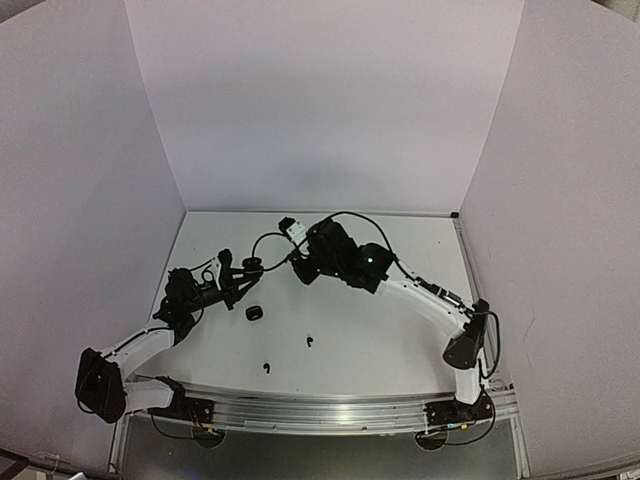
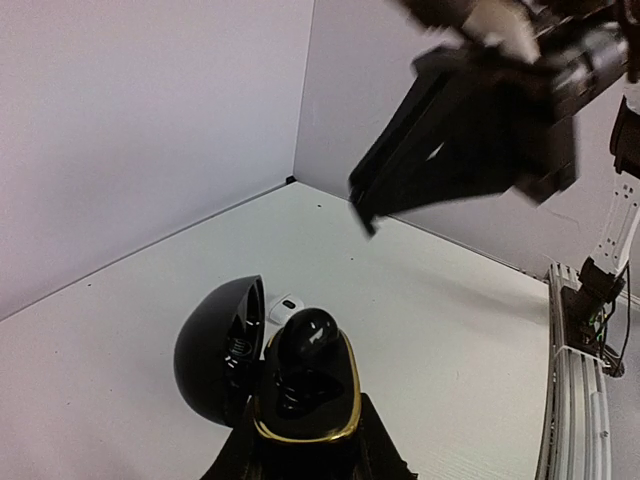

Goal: Insert the wireless bluetooth earbuds into the charging case

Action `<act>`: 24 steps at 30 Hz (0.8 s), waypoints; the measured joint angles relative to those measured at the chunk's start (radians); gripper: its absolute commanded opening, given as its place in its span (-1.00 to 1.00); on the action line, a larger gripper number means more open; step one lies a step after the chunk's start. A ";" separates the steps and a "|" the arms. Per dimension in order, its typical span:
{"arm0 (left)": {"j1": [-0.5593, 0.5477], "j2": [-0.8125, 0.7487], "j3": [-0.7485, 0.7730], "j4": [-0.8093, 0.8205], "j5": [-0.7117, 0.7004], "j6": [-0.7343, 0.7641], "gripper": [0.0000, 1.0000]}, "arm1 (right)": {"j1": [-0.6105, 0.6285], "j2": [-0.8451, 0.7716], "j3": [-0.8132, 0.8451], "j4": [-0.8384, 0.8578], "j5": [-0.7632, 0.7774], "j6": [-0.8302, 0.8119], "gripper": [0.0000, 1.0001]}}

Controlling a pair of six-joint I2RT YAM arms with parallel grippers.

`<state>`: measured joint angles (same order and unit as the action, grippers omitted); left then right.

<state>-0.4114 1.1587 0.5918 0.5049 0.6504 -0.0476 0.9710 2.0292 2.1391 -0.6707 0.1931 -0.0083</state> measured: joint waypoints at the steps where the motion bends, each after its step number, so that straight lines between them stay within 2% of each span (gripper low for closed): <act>1: 0.000 0.000 0.003 0.000 0.006 0.003 -1.00 | 0.025 -0.029 0.000 0.045 0.010 -0.042 -1.00; 4: 0.000 0.000 0.016 0.000 0.025 0.035 -1.00 | 0.091 -0.073 0.005 0.164 0.027 -0.151 -1.00; 9: 0.000 0.000 0.023 -0.001 0.059 0.140 -1.00 | 0.133 -0.027 0.052 0.267 0.033 -0.291 -1.00; 14: 0.000 0.000 0.023 -0.003 0.085 0.227 -1.00 | 0.151 0.040 0.066 0.286 0.032 -0.406 -1.00; 24: 0.000 0.000 0.023 -0.007 0.116 0.259 -1.00 | 0.169 0.066 0.066 0.292 0.025 -0.535 -1.00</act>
<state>-0.4114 1.1584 0.6147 0.4976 0.7667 0.2111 1.1397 2.0953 2.2047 -0.3782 0.2180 -0.5438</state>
